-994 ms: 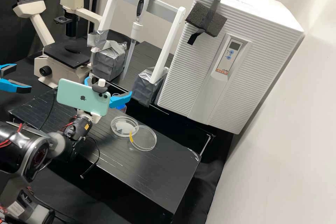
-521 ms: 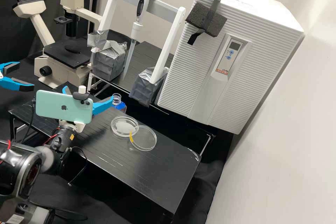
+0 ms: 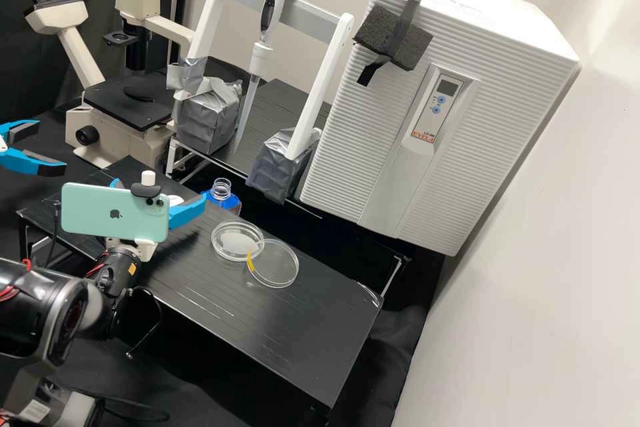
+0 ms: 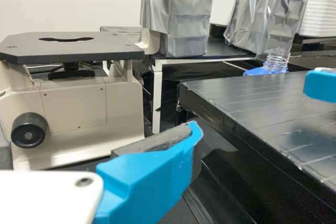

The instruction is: Close the bottle

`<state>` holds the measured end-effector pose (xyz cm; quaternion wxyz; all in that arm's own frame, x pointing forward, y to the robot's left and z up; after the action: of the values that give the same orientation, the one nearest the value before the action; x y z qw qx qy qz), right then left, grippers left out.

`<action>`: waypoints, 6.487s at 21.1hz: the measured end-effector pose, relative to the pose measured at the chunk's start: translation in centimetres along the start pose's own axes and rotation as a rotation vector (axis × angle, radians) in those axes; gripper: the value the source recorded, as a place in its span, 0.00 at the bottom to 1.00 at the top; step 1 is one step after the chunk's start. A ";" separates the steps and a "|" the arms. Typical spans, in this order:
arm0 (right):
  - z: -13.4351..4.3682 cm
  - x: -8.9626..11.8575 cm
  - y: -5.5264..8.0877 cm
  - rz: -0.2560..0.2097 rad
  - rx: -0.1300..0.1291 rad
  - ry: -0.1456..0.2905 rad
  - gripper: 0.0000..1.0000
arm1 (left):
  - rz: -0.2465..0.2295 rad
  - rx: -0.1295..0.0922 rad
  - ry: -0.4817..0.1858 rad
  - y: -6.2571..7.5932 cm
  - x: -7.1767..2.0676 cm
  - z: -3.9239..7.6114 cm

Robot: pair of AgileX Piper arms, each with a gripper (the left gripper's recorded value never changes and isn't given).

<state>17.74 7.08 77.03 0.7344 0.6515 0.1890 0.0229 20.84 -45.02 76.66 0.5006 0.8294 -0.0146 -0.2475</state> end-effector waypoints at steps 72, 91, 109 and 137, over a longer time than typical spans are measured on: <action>1.5 0.9 1.3 0.046 0.032 -0.030 0.00 | 0.018 0.008 -0.011 0.5 1.07 -0.1; 3.5 7.0 4.8 0.140 -0.014 -0.074 0.00 | 0.054 -0.011 0.133 0.7 -1.65 -1.9; 5.1 7.9 4.3 0.114 0.077 -0.122 0.00 | 0.046 -0.005 0.091 0.6 -1.19 -1.2; 4.9 7.9 4.0 0.094 0.100 -0.123 0.00 | 0.050 0.002 0.077 0.8 -0.77 -1.2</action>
<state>27.45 5.25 79.28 0.7091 0.6958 0.1138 0.0080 20.84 -44.26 78.08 0.5063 0.8381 -0.0163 -0.2026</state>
